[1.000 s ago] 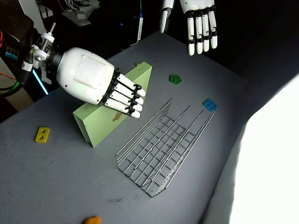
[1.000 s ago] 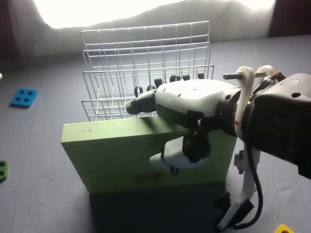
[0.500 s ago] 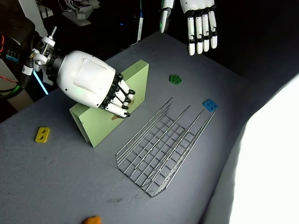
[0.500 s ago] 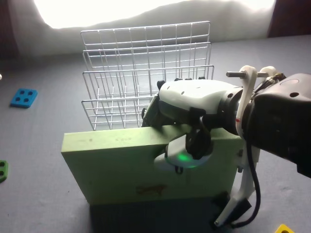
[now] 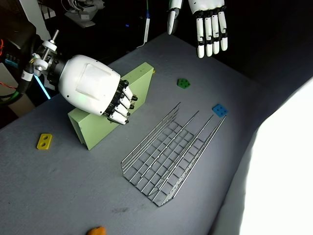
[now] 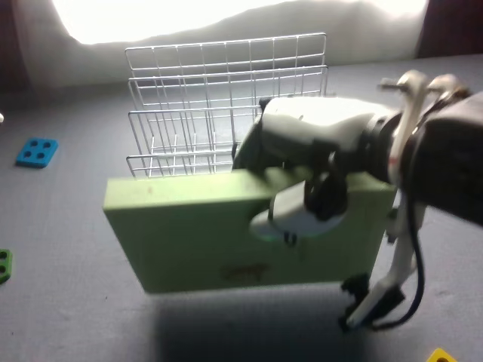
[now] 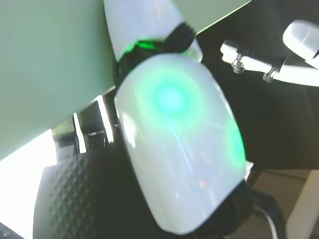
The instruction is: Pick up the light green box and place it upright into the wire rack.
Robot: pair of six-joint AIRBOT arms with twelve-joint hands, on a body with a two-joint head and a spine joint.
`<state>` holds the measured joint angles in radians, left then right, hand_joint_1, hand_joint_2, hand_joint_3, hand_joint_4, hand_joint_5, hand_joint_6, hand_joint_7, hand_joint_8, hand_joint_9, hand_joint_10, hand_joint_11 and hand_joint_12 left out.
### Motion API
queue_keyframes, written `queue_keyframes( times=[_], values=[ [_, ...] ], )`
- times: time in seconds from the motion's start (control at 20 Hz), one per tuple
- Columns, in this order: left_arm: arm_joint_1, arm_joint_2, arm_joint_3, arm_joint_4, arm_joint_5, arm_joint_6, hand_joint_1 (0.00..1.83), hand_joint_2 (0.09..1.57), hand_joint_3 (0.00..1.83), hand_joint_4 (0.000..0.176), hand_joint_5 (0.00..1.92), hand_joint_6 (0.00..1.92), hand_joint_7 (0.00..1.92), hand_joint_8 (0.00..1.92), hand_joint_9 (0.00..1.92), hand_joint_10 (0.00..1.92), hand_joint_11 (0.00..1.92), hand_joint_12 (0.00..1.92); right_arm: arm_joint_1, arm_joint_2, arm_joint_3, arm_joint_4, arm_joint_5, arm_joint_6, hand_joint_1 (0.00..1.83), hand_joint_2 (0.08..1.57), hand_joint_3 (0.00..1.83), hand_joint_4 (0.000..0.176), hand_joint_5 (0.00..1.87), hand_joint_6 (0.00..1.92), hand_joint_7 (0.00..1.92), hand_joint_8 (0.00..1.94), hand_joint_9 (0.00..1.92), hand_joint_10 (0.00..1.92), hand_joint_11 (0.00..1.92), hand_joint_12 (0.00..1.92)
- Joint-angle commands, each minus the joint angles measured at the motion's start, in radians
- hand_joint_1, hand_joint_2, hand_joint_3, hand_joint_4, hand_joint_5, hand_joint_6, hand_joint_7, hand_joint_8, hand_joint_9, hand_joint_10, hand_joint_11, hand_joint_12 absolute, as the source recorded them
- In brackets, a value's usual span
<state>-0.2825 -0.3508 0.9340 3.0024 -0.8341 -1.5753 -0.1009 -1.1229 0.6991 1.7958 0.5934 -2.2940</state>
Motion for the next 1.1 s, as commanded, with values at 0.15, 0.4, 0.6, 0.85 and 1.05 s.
queue_keyframes(
  times=[0.15, 0.4, 0.6, 0.85, 1.05],
  values=[
    [-0.012, -0.001, -0.005, 0.010, 0.088, -0.002, 0.00, 1.24, 0.00, 0.033, 0.20, 0.00, 0.23, 0.00, 0.16, 0.00, 0.00, 0.09, 0.081, 0.051, -0.042, -0.103, -0.033, 0.006, 1.22, 1.16, 0.00, 0.000, 0.95, 0.93, 0.87, 1.36, 0.72, 1.32, 0.57, 1.57],
    [-0.012, -0.001, -0.004, 0.010, 0.088, -0.002, 0.00, 1.25, 0.00, 0.025, 0.22, 0.00, 0.21, 0.00, 0.14, 0.00, 0.00, 0.24, 0.179, 0.076, -0.031, -0.179, -0.057, 0.015, 1.25, 1.13, 0.00, 0.000, 1.03, 0.74, 0.89, 1.36, 0.69, 1.39, 0.55, 1.67],
    [-0.012, -0.001, -0.004, 0.010, 0.088, -0.002, 0.00, 1.25, 0.00, 0.025, 0.22, 0.00, 0.21, 0.00, 0.14, 0.00, 0.00, 0.24, 0.206, 0.068, 0.025, -0.333, -0.067, 0.092, 1.25, 1.14, 0.00, 0.000, 1.03, 0.74, 0.88, 1.36, 0.69, 1.39, 0.54, 1.68],
    [-0.012, -0.001, -0.001, 0.010, 0.088, -0.002, 0.00, 1.24, 0.00, 0.024, 0.25, 0.00, 0.25, 0.00, 0.19, 0.01, 0.00, 0.33, 0.188, 0.028, 0.139, -0.389, -0.112, 0.145, 1.25, 1.11, 0.00, 0.000, 1.06, 0.71, 0.95, 1.24, 0.74, 1.27, 0.58, 1.57],
    [-0.012, -0.001, 0.001, 0.010, 0.088, -0.002, 0.00, 1.25, 0.00, 0.027, 0.22, 0.00, 0.23, 0.00, 0.16, 0.00, 0.00, 0.28, 0.144, -0.006, 0.196, -0.512, -0.123, 0.236, 1.25, 1.13, 0.00, 0.000, 0.98, 0.83, 0.96, 1.25, 0.77, 1.29, 0.56, 1.65]
  ],
)
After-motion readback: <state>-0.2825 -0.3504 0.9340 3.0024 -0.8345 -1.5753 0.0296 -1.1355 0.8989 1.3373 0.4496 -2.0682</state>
